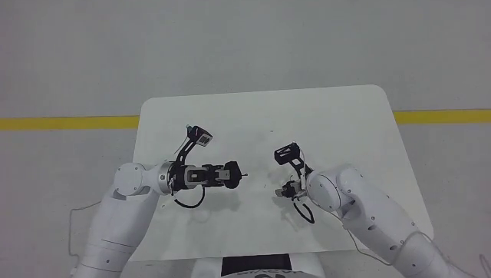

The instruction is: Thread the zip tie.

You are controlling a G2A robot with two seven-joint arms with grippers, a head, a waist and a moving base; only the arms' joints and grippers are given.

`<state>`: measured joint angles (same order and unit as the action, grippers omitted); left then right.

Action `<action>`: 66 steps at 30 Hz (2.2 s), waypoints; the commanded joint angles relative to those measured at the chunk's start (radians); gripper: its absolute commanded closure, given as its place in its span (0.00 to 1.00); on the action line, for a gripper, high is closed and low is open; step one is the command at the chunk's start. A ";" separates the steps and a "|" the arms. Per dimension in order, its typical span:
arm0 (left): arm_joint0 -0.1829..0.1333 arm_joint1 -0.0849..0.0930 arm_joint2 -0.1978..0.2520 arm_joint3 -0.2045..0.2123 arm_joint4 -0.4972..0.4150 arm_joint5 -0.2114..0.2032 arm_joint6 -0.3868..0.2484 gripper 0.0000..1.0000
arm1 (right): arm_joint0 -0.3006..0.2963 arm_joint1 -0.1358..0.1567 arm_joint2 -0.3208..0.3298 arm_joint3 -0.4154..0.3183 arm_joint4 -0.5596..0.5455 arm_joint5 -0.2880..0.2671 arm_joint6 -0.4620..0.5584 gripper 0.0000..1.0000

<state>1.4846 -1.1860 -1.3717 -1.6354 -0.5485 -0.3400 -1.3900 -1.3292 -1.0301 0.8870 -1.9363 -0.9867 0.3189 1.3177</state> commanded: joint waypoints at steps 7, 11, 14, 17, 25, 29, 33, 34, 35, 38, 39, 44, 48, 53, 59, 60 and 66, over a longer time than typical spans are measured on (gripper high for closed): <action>0.000 0.000 0.000 0.000 0.000 0.000 0.000 1.00 | -0.013 0.000 0.002 0.006 -0.011 -0.025 -0.036 0.00; 0.000 0.000 0.000 0.000 0.000 0.000 0.000 1.00 | -0.014 0.000 0.003 0.005 -0.016 -0.027 -0.034 0.00; 0.000 0.000 0.000 0.000 0.000 0.000 0.000 1.00 | -0.014 0.000 0.003 0.005 -0.016 -0.027 -0.034 0.00; 0.000 0.000 0.000 0.000 0.000 0.000 0.000 1.00 | -0.014 0.000 0.003 0.005 -0.016 -0.027 -0.034 0.00; 0.000 0.000 0.000 0.000 0.000 0.000 0.000 1.00 | -0.014 0.000 0.003 0.005 -0.016 -0.027 -0.034 0.00; 0.000 0.000 0.000 0.000 0.000 0.000 0.000 1.00 | -0.029 -0.001 0.005 0.010 -0.019 -0.046 -0.074 0.00; 0.000 0.000 0.000 0.000 0.000 0.000 0.000 1.00 | -0.028 -0.003 0.000 0.009 -0.032 -0.057 -0.053 0.00; 0.000 0.000 0.000 0.000 0.000 0.000 0.000 1.00 | -0.027 -0.003 -0.001 0.011 -0.036 -0.057 -0.051 0.00; 0.000 0.000 0.000 0.000 0.000 0.000 0.000 1.00 | -0.027 -0.003 -0.001 0.011 -0.036 -0.057 -0.051 0.00; 0.000 0.000 0.000 0.000 0.000 0.000 0.000 1.00 | -0.027 -0.003 -0.001 0.011 -0.036 -0.057 -0.051 0.00; 0.000 0.000 0.000 0.000 0.000 0.000 0.000 1.00 | -0.027 -0.003 -0.001 0.011 -0.036 -0.057 -0.051 0.00; 0.000 0.000 0.000 0.000 0.000 0.000 0.000 1.00 | -0.039 -0.004 0.003 0.026 -0.033 -0.071 -0.092 0.00; 0.000 0.000 0.000 0.000 0.000 0.000 0.000 1.00 | -0.041 -0.005 0.001 0.025 -0.043 -0.082 -0.092 0.00; 0.000 0.000 0.000 0.000 0.000 0.000 0.000 1.00 | -0.041 -0.005 0.001 0.025 -0.043 -0.082 -0.092 0.00; 0.000 0.000 0.000 0.000 0.000 0.000 0.000 1.00 | -0.053 -0.007 0.010 0.034 -0.039 -0.107 -0.127 0.00; 0.000 0.000 0.000 0.000 0.000 0.000 0.000 1.00 | -0.053 -0.007 0.011 0.034 -0.039 -0.107 -0.126 0.00; 0.000 0.000 0.000 0.000 0.000 0.000 0.000 1.00 | -0.046 -0.012 0.017 0.038 -0.046 -0.094 -0.125 0.56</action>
<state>1.4846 -1.1860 -1.3717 -1.6354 -0.5485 -0.3400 -1.3900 -1.3758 -1.0420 0.9031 -1.8982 -1.0300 0.2227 1.1924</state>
